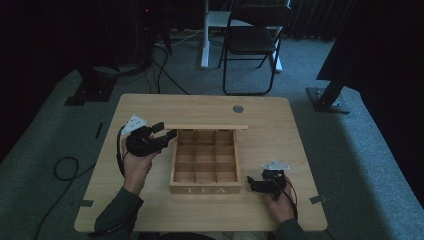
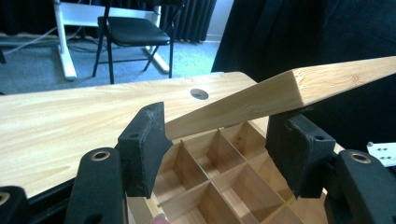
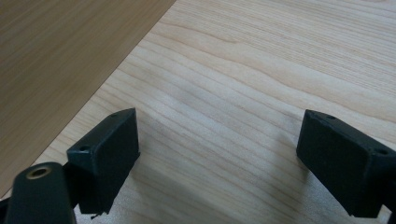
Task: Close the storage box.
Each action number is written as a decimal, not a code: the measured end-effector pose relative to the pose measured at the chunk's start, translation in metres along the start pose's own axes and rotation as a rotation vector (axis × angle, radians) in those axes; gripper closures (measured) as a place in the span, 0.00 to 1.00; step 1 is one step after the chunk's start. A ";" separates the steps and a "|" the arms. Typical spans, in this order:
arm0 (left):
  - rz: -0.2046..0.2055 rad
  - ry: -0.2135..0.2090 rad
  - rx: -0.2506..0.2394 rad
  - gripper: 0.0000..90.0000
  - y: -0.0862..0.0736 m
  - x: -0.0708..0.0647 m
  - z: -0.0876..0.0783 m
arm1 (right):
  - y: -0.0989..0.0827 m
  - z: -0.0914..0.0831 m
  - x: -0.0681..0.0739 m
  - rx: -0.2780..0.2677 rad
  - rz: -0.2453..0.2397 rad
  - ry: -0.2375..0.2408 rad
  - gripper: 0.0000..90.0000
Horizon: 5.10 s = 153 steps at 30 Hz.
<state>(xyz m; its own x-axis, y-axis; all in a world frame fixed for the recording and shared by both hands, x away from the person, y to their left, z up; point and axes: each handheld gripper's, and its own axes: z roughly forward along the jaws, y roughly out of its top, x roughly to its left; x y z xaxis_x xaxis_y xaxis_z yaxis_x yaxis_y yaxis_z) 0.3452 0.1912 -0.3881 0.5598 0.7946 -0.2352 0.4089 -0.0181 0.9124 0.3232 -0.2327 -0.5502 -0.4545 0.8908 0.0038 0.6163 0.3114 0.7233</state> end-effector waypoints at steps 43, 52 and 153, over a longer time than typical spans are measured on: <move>-0.013 0.011 0.048 0.42 -0.054 -0.014 -0.014 | 0.000 0.000 0.000 -0.004 0.001 0.000 0.14; -0.019 0.021 0.057 0.42 -0.062 -0.016 -0.015 | 0.000 0.000 0.000 -0.002 -0.001 0.000 0.14; -0.123 0.069 0.146 0.40 -0.141 -0.021 -0.040 | 0.000 0.000 0.001 0.000 -0.013 0.014 0.14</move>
<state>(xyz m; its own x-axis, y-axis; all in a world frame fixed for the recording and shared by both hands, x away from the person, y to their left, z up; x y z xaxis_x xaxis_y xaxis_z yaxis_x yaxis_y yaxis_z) 0.2471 0.2017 -0.4983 0.4506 0.8358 -0.3135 0.5741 -0.0024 0.8188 0.3230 -0.2314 -0.5503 -0.4715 0.8819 0.0041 0.6103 0.3229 0.7233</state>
